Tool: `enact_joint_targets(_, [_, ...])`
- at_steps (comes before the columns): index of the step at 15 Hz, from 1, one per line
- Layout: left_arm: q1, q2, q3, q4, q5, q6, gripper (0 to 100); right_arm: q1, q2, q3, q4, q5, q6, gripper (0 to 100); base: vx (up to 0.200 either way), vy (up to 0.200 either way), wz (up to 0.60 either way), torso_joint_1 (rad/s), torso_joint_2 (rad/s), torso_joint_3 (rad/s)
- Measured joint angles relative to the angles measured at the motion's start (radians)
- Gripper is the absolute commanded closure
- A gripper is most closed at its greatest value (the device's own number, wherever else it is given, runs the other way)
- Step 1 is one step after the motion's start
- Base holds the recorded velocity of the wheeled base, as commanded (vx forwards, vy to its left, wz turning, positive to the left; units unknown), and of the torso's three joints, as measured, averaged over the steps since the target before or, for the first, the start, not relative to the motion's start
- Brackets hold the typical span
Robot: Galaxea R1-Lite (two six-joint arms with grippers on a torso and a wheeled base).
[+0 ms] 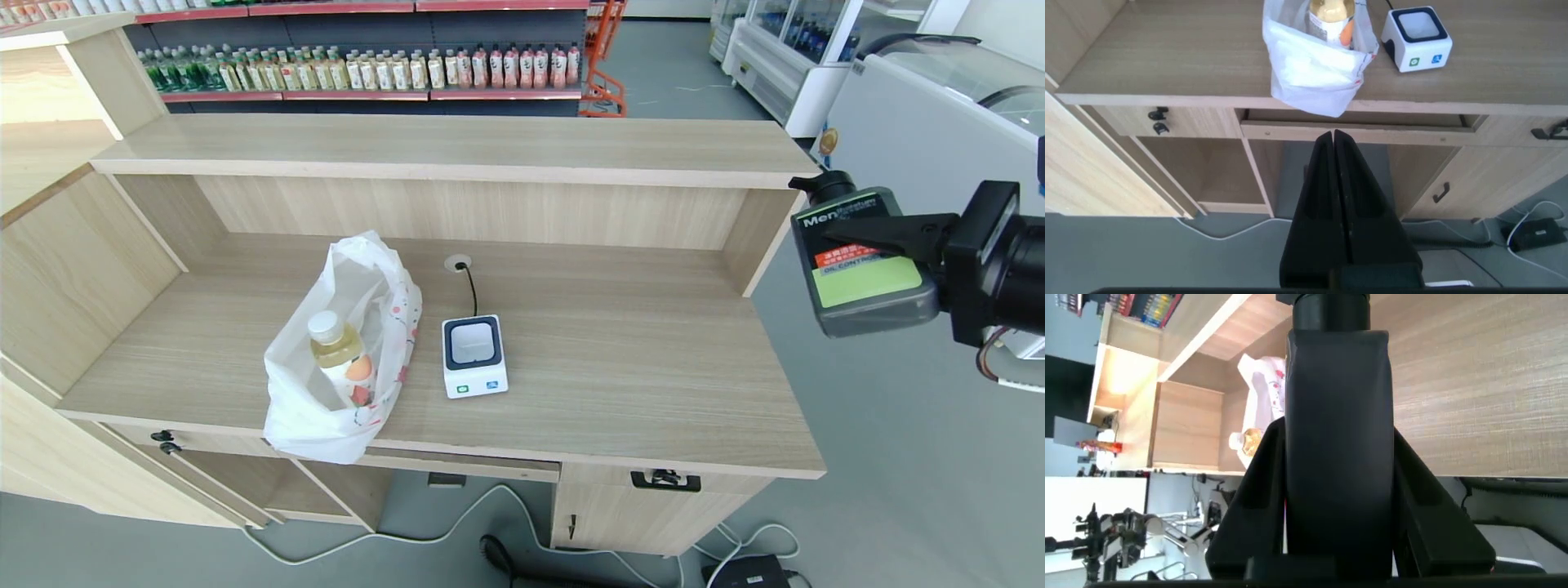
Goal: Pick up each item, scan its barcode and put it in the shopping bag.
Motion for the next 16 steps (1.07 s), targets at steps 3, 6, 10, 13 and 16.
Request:
enact_joint_targets(3, [-0.001,0.0,0.0,0.0,0.0,-0.001,100,0.001,0.002,0.006,-0.001,0.008,-0.006,100,0.0,0.2,0.0,0.009,0.0,0.004])
enact_joint_targets(6, [0.0,0.0,0.0,0.0,0.0,-0.001,100,-0.002,0.014,0.054,-0.017,0.005,-0.119,100,0.0,0.2,0.0,-0.004,0.0,0.002])
enact_joint_targets(10, [0.0,0.0,0.0,0.0,0.0,0.003,100,-0.015,0.076,0.092,-0.131,-0.06,-0.142,100,0.0,0.2,0.0,0.002,0.0,-0.001])
enact_joint_targets(13, [0.0,0.0,0.0,0.0,0.0,0.003,100,-0.022,0.154,0.096,-0.233,-0.082,-0.143,100,0.0,0.2,0.0,0.001,0.0,0.002])
enact_joint_targets(16, [0.0,0.0,0.0,-0.001,0.0,0.004,100,-0.021,0.234,0.1,-0.324,-0.077,-0.148,100,0.0,0.0,0.0,0.0,0.0,0.0])
